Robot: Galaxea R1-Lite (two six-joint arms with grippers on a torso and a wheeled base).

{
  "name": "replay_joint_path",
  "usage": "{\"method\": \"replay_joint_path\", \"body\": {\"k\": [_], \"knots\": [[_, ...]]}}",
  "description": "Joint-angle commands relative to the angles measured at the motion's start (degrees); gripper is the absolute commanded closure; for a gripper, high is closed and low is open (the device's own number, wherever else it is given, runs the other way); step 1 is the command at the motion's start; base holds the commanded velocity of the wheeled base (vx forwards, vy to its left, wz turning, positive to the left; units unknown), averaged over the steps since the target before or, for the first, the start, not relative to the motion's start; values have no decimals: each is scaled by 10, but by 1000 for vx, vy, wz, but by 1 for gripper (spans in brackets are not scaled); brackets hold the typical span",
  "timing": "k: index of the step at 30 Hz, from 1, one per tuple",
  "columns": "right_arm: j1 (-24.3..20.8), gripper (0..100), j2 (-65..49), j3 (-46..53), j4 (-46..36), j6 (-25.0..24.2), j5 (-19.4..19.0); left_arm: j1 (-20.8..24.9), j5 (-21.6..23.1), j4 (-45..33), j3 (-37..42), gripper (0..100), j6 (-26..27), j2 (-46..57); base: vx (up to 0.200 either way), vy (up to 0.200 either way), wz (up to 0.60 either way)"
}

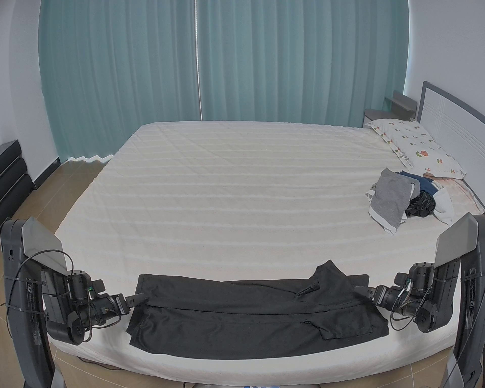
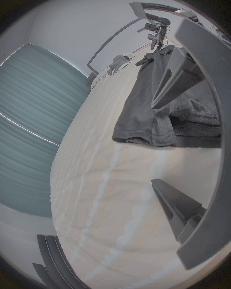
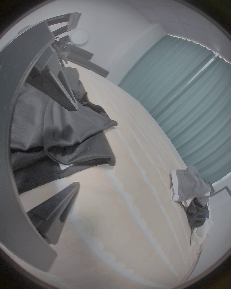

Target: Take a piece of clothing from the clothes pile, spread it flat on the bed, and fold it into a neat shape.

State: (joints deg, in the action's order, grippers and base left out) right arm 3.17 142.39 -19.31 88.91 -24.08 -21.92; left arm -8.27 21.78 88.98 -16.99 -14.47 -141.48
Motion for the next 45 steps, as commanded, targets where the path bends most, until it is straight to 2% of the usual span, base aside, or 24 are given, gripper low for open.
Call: {"method": "replay_joint_path", "body": {"k": [1,5,9,10,12,16,18,22,30,44,45], "knots": [[11,0,-38,-3,7,-37,-7,-15,12,6,9,0,-5,44,0,0,0],[12,0,-38,-23,6,-70,-16,-26,23,6,-5,0,-36,58,0,0,0],[12,0,-24,-47,5,-76,-17,-22,14,5,-47,0,-107,55,0,0,0],[12,0,-24,-48,5,-76,-17,-22,14,5,-49,0,-108,55,0,0,0],[10,0,-12,-64,1,-77,-18,-6,7,-8,-80,0,-144,50,0,0,0],[8,0,0,-80,-15,-77,-18,18,-27,-58,-132,0,-174,41,0,0,0],[8,0,-2,-93,-36,-82,-20,28,-51,-120,-170,0,-189,42,0,0,0],[6,0,-14,-116,-61,-165,-42,31,-65,-198,-217,0,-227,44,0,0,0],[7,0,-18,-122,-80,-169,-42,47,-64,-227,-231,0,-253,44,0,0,0],[7,0,-13,-121,-80,-169,-37,75,-64,-250,-214,0,-252,44,0,0,0],[7,0,-13,-121,-80,-169,-37,75,-64,-250,-214,100,-252,44,0,0,0]]}}
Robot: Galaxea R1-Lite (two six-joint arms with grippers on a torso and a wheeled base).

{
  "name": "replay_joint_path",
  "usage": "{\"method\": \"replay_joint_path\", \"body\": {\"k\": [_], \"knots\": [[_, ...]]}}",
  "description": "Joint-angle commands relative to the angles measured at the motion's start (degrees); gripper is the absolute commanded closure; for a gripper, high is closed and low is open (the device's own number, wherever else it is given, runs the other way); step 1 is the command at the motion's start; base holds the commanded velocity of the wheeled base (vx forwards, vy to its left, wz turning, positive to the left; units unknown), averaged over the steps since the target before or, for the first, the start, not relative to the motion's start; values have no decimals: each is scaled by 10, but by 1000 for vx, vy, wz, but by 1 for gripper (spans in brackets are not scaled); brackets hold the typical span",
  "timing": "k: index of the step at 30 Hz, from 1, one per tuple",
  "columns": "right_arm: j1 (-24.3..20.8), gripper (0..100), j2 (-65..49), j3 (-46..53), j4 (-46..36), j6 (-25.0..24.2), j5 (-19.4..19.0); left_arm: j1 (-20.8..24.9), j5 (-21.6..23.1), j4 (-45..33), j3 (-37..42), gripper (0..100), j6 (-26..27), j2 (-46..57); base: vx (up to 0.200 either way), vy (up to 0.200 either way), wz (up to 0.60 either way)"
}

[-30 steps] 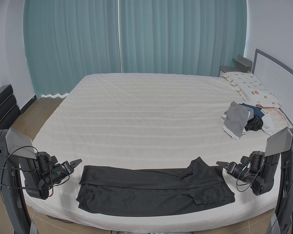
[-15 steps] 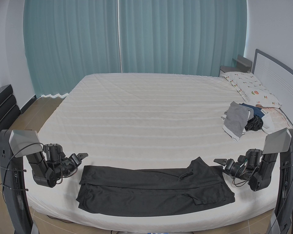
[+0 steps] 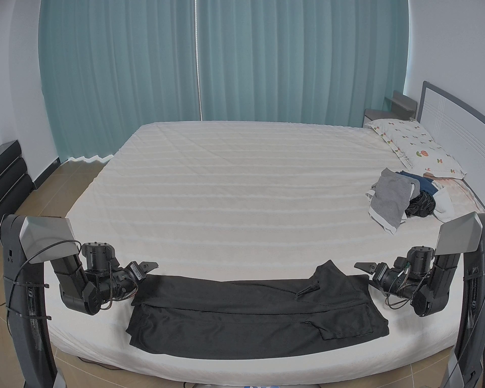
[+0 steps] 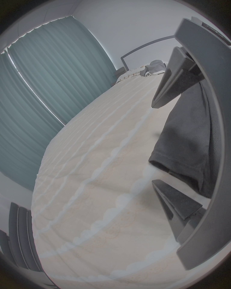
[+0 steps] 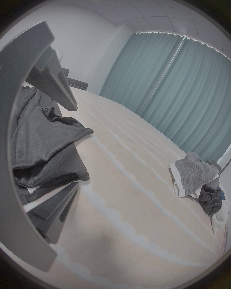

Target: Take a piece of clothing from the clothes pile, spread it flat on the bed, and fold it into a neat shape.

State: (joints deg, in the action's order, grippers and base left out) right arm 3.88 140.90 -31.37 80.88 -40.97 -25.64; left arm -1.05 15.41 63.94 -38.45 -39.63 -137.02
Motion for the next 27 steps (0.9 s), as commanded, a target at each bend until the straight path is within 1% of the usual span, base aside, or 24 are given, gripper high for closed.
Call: {"method": "replay_joint_path", "body": {"k": [1,8,11,12,13,27], "knots": [[0,0,2,0,1,0,1,3,0,1,0,100,1,-2,0,0,0],[-2,0,0,-2,1,0,11,-1,-6,0,-1,100,2,-4,0,0,0],[-8,0,1,-2,3,0,15,-3,-28,0,-2,100,0,-5,0,0,0],[-10,0,2,-1,5,0,15,-2,-43,2,-2,100,-1,-5,0,0,0],[-10,0,2,-2,5,0,15,-3,-46,2,-2,100,-1,-5,0,0,0],[-14,0,15,-19,1,2,16,-3,-47,2,-1,100,-2,-6,0,0,0]]}}
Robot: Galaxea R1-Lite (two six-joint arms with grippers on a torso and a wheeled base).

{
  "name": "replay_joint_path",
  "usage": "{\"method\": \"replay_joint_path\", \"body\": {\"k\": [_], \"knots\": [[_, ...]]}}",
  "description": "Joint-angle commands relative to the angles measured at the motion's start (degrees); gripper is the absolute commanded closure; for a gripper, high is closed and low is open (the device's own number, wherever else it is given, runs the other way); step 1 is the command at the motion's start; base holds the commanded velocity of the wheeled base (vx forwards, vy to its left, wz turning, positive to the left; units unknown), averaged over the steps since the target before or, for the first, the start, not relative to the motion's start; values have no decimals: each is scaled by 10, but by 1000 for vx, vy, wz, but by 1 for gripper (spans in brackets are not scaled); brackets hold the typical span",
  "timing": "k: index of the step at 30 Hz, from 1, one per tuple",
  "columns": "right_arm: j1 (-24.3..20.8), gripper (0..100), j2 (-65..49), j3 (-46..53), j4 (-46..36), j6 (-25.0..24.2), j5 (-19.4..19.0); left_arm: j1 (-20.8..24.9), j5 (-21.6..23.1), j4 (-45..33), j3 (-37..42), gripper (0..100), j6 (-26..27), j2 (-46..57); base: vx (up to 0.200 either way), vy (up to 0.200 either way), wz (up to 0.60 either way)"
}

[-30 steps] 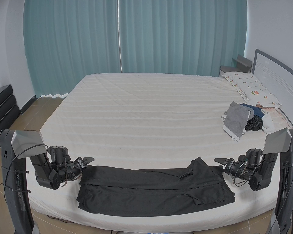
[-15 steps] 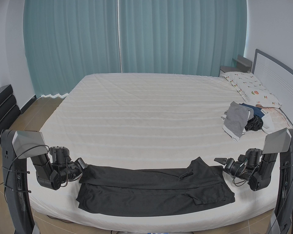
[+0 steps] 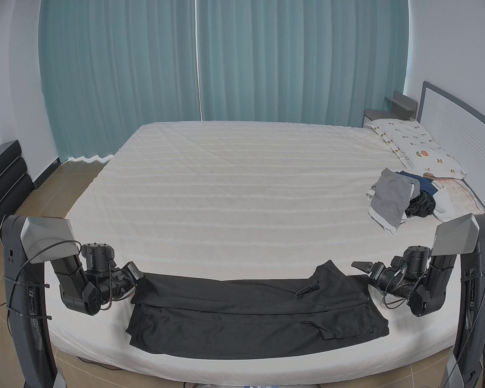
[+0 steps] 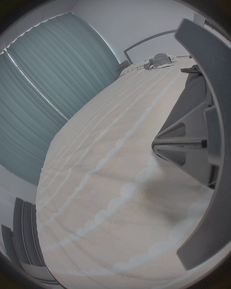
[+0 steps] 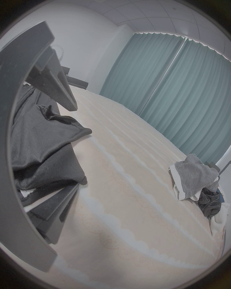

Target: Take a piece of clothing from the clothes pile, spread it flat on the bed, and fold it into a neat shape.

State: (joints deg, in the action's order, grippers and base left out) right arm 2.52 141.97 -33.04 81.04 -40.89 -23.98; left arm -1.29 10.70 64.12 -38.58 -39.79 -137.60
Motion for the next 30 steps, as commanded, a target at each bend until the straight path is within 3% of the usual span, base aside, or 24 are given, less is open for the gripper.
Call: {"method": "replay_joint_path", "body": {"k": [1,8,9,30], "knots": [[-1,0,4,-2,-1,1,0,0,0,0,0,100,0,0,0,0,0],[-1,0,11,-8,-1,10,1,0,0,1,0,100,0,0,0,0,0],[-1,100,10,-7,0,11,2,0,0,1,0,100,0,0,0,0,0],[17,100,9,-19,21,14,26,-6,-3,5,0,100,-24,2,0,0,0]]}}
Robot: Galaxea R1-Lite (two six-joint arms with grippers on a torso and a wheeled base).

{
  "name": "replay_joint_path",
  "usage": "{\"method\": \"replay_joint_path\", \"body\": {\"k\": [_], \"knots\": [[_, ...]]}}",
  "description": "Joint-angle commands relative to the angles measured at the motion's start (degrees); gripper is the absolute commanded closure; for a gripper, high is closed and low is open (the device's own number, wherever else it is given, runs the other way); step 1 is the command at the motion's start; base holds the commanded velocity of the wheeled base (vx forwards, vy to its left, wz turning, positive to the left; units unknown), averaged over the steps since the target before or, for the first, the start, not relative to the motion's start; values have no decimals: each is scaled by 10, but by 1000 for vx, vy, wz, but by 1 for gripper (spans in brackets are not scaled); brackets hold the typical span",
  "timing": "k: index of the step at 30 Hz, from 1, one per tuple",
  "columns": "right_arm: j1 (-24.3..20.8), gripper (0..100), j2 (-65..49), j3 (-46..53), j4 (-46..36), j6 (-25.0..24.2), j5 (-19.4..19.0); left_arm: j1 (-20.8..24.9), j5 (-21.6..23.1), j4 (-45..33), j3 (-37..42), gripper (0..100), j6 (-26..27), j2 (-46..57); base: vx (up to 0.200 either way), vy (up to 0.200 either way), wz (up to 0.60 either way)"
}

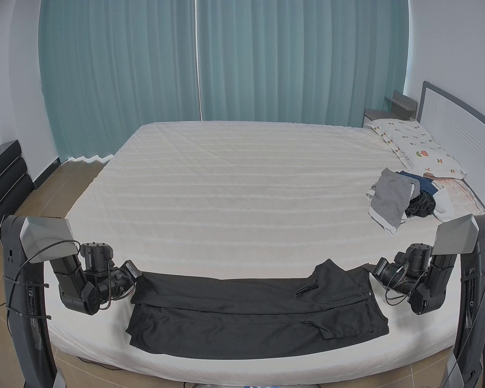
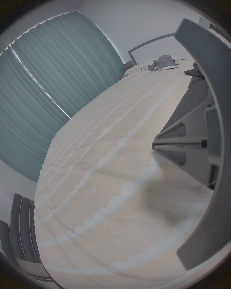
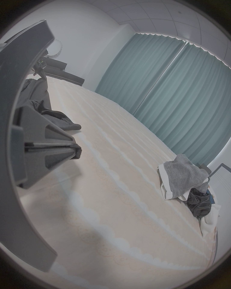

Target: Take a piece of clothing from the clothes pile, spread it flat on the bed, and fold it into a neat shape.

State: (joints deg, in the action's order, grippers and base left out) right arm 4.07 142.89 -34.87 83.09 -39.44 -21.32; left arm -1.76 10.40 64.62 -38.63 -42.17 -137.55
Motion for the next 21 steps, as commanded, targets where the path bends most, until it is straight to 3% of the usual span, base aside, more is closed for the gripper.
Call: {"method": "replay_joint_path", "body": {"k": [1,19,20,21], "knots": [[2,100,1,-2,1,0,0,-1,0,0,1,100,0,1,0,0,0],[9,100,7,-9,-2,1,2,0,-14,2,9,100,2,0,0,0,0],[9,0,7,-9,-4,1,2,1,-14,2,12,0,2,1,0,0,0],[9,0,7,-9,-3,1,2,1,-14,2,12,0,2,1,0,0,0]]}}
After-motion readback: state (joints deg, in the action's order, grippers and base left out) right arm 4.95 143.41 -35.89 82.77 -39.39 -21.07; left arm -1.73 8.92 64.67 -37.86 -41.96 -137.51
